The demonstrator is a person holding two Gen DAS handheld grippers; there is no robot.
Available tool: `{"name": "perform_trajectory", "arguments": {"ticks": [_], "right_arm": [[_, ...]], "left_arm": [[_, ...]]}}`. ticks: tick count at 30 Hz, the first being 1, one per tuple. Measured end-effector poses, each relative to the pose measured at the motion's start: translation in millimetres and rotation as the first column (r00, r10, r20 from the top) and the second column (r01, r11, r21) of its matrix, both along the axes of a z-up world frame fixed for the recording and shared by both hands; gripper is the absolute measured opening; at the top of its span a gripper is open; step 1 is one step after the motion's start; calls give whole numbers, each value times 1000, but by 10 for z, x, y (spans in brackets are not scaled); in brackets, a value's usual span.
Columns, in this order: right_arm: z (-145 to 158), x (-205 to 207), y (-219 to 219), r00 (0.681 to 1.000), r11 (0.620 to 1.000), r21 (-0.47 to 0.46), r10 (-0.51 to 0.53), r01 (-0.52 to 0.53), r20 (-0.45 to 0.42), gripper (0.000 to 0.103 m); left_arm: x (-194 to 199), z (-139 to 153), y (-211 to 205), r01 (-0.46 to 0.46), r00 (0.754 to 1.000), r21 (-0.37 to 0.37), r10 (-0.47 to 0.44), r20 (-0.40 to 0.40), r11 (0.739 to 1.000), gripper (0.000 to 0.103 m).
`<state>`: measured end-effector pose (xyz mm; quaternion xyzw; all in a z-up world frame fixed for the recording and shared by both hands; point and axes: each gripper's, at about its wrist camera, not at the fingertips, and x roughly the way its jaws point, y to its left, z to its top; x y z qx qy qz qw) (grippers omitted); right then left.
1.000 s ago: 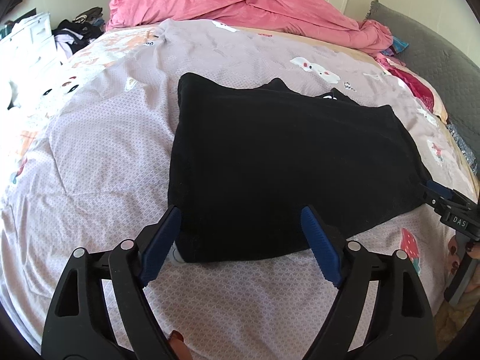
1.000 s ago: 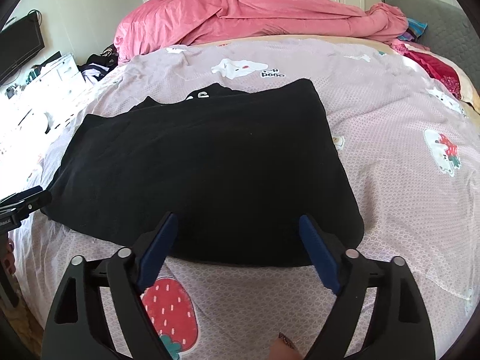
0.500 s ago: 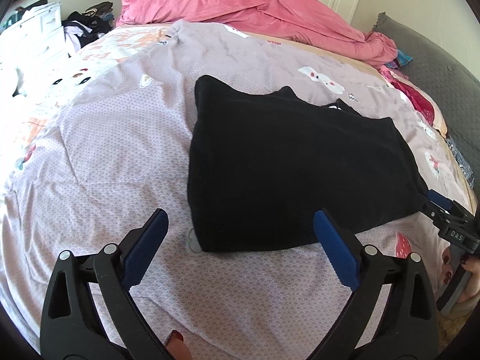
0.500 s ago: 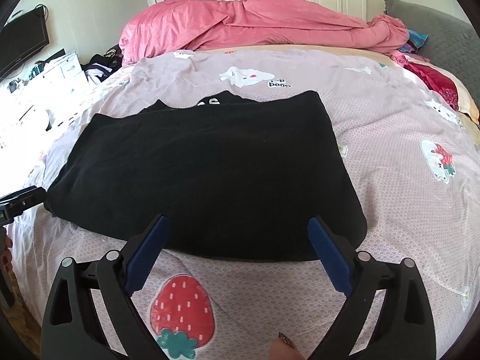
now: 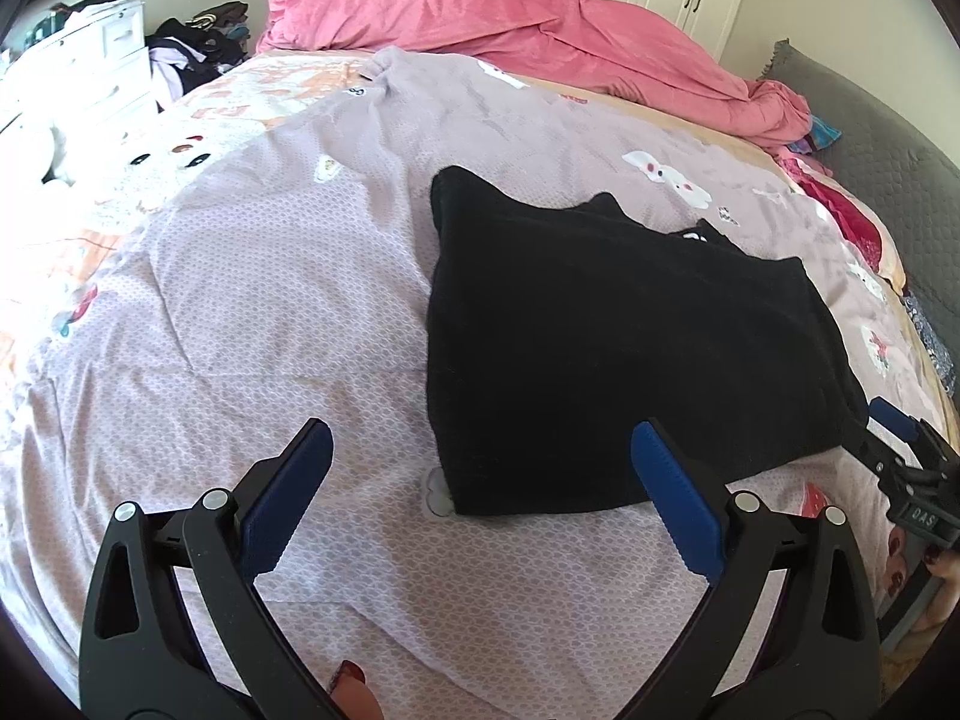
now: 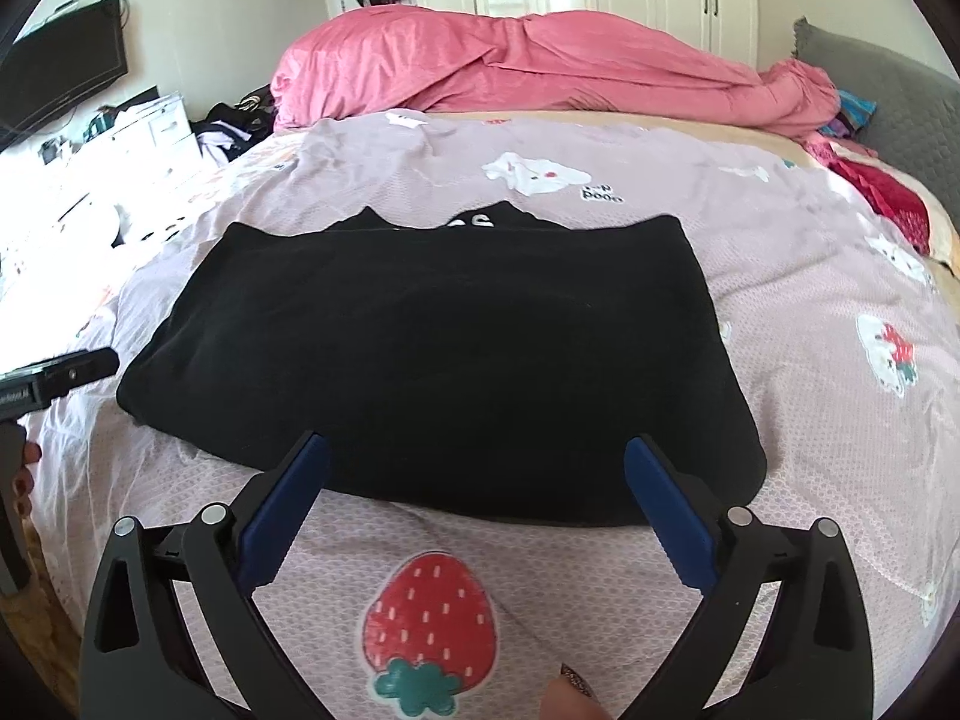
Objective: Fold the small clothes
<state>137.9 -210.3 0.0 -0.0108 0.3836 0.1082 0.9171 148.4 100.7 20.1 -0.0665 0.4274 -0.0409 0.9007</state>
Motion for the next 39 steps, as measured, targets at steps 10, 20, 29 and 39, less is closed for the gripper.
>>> {"name": "perform_trajectory", "arguments": {"ticks": [10, 20, 29, 39], "right_arm": [[32, -38, 313, 998, 998, -11, 57, -57, 10, 99], [23, -29, 693, 991, 991, -22, 131, -131, 6, 99], [-27, -57, 1020, 979, 978, -52, 204, -204, 0, 99], [-91, -113, 1327, 959, 955, -91, 283, -283, -8, 99]], "left_arm": [[7, 60, 230, -54, 998, -20, 54, 13, 998, 94], [22, 89, 418, -103, 994, -9, 103, 22, 995, 94], [46, 87, 537, -133, 991, 1, 133, 24, 991, 94], [105, 66, 709, -180, 983, -15, 181, 14, 983, 94]]}}
